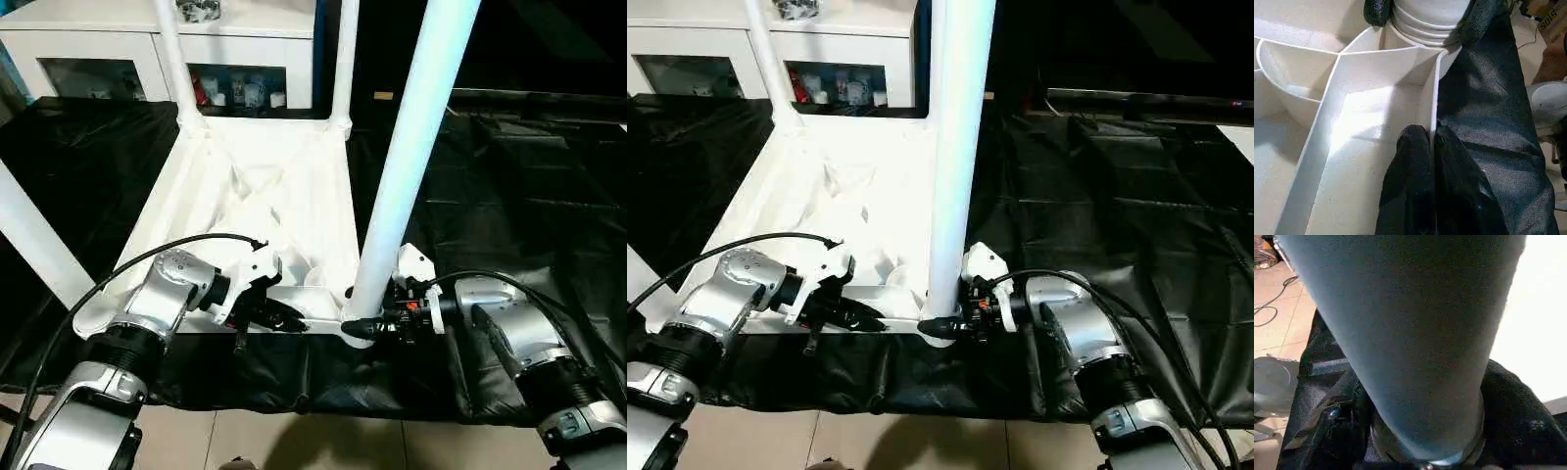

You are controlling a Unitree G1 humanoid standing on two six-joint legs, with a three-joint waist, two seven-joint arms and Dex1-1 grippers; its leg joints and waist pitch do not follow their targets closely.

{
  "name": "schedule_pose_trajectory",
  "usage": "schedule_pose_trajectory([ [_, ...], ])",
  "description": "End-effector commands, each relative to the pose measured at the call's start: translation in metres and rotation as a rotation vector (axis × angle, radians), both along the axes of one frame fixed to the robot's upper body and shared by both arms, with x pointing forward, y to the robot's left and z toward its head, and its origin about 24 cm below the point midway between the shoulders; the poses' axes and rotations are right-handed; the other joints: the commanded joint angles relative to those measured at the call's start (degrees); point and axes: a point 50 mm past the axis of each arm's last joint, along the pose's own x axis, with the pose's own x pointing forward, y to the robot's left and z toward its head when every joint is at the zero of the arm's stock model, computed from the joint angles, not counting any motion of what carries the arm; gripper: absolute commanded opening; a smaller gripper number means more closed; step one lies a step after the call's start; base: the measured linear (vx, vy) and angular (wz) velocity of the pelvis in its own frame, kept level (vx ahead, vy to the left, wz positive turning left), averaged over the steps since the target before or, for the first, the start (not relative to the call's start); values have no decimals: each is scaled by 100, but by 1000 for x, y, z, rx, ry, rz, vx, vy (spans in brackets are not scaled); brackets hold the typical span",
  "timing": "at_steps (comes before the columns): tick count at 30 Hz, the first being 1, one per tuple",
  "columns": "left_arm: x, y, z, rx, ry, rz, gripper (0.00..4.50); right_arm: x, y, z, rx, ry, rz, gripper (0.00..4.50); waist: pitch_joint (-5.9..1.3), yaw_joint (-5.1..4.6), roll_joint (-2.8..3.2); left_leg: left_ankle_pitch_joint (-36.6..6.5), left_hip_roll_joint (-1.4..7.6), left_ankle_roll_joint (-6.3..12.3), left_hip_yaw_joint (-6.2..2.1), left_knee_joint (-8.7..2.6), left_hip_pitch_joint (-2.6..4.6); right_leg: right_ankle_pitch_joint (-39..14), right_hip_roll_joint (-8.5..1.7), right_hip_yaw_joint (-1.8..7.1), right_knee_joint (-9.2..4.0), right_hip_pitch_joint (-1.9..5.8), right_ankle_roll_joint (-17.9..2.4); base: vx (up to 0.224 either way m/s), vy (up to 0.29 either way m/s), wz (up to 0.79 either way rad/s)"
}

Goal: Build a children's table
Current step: Rotate leg to tighten

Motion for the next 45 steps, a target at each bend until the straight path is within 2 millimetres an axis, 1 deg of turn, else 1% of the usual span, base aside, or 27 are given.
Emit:
schedule_pose_trajectory([
  [1,3,-15,3,-69,-14,-2,0,-9,17,-10,12,35,34,272,-331,-15,-64,-755,201,404,-38,-321,-18,-1242,-445,339,-456,295,-1020,0,0,0],
  [2,5,-16,3,-66,-26,23,0,-7,18,-12,14,17,-2,272,-330,-16,-63,-777,206,386,-40,-324,-15,-1302,-451,340,-459,293,-998,0,0,0],
  [3,10,-19,3,-70,-60,96,0,3,20,-17,1,-35,-159,271,-309,-21,-49,-872,194,344,-41,-330,-16,-1541,-460,340,-494,279,-931,0,0,0],
  [4,11,-20,3,-72,-65,109,0,5,20,-17,-2,-43,-190,271,-278,-56,-52,-1077,181,238,-50,-358,12,-1990,-463,328,-555,254,-834,0,0,0],
  [5,16,-25,3,-74,-92,167,0,13,20,-21,-17,-67,-336,270,-282,-73,-63,-1135,178,172,-62,-365,12,-2181,-472,324,-561,268,-777,0,0,0],
  [6,18,-27,3,-72,-106,192,0,16,19,-23,-25,-73,-403,270,-255,-123,-53,-1316,172,81,-75,-386,41,-2578,-471,319,-615,238,-673,0,0,0],
  [7,18,-27,4,-72,-108,197,0,17,19,-23,-25,-75,-413,269,-252,-147,-59,-1403,169,40,-92,-393,49,-2745,-470,306,-627,244,-616,0,0,0],
  [8,21,-34,4,-78,-130,238,0,21,21,-24,-19,-82,-506,269,-264,-196,-64,-1456,171,38,-108,-397,30,-2842,-475,300,-637,271,-542,0,0,0],
  [9,23,-40,4,-85,-145,268,0,24,23,-24,-7,-82,-577,269,-263,-212,-49,-1494,184,51,-95,-394,66,-2772,-466,326,-651,218,-540,0,0,0],
  [10,24,-48,4,-95,-154,286,0,26,29,-25,7,-83,-625,269,-252,-223,-59,-1528,172,66,-87,-387,82,-2790,-465,331,-669,199,-553,0,0,0],
  [12,25,-56,5,-107,-161,304,0,27,34,-25,20,-77,-669,269,-283,-231,-57,-1386,161,93,-90,-383,52,-2611,-464,338,-626,236,-596,0,0,0],
  [15,25,-75,6,-139,-181,343,0,31,49,-25,36,-49,-783,269,-316,-259,-51,-961,164,176,-68,-369,9,-1737,-441,358,-541,265,-819,0,0,0],
  [17,23,-86,5,-147,-196,336,0,34,61,-21,57,-90,-804,325,-340,-269,-41,-774,151,205,-61,-351,-15,-1321,-436,353,-492,295,-936,0,0,0],
  [20,22,-87,5,-152,-194,332,0,34,62,-19,70,-94,-802,339,-346,-267,-43,-669,148,342,-48,-332,-19,-953,-425,357,-463,307,-1032,0,0,0],
  [22,18,-81,3,-147,-191,287,0,37,56,-12,88,-131,-767,375,-334,-267,-41,-723,155,380,-49,-339,-16,-983,-430,352,-468,313,-1050,0,0,0],
  [23,18,-81,3,-147,-191,287,0,37,56,-12,88,-131,-767,375,-335,-267,-40,-779,157,391,-46,-336,-14,-1043,-430,353,-476,314,-1046,0,0,0],
  [25,16,-70,2,-144,-180,250,0,36,45,-7,75,-165,-655,394,-335,-261,-44,-750,164,450,-48,-329,-29,-1010,-433,352,-470,321,-1055,0,0,0],
  [28,14,-65,2,-148,-171,221,0,34,39,-7,58,-179,-582,394,-334,-256,-53,-770,160,482,-41,-322,-28,-1019,-435,353,-470,327,-1072,0,0,0],
  [29,13,-58,2,-144,-168,189,0,31,35,-5,55,-183,-505,394,-325,-260,-66,-753,165,484,-43,-325,-34,-1040,-437,355,-473,323,-1079,0,0,0],
  [32,11,-48,1,-126,-158,138,0,24,29,-2,73,-160,-381,394,-330,-215,-51,-751,180,551,-39,-318,-28,-990,-425,353,-459,319,-1078,0,0,0],
  [35,10,-45,1,-117,-158,123,0,21,27,-1,79,-150,-345,394,-368,-160,-51,-540,198,576,-41,-294,-45,-614,-425,350,-389,328,-1151,0,0,0],
  [36,9,-40,1,-107,-149,94,0,18,25,1,80,-142,-291,394,-367,-124,-72,-465,197,616,-36,-285,-53,-495,-423,345,-371,324,-1177,0,0,0],
  [37,8,-37,1,-99,-139,74,0,15,24,1,80,-132,-251,394,-359,-116,-59,-494,205,618,-27,-289,-43,-487,-420,346,-371,303,-1208,0,0,0],
  [39,6,-29,2,-80,-117,29,0,9,20,2,74,-111,-168,361,-363,-82,-68,-553,197,628,-24,-282,-44,-523,-424,344,-370,315,-1194,0,0,0],
  [41,4,-22,2,-58,-93,-5,0,5,19,1,64,-92,-110,358,-365,-82,-60,-542,206,641,-29,-283,-52,-484,-421,341,-360,312,-1192,0,0,0],
  [42,3,-19,2,-46,-79,-23,0,3,18,1,58,-81,-79,332,-368,-80,-55,-536,214,627,-28,-280,-39,-421,-424,341,-348,301,-1228,0,0,0],
  [45,0,-10,1,-5,-38,-77,0,-2,17,0,37,-62,-9,316,-356,-71,-38,-615,207,569,-30,-285,-40,-481,-428,339,-359,300,-1268,0,0,0],
])
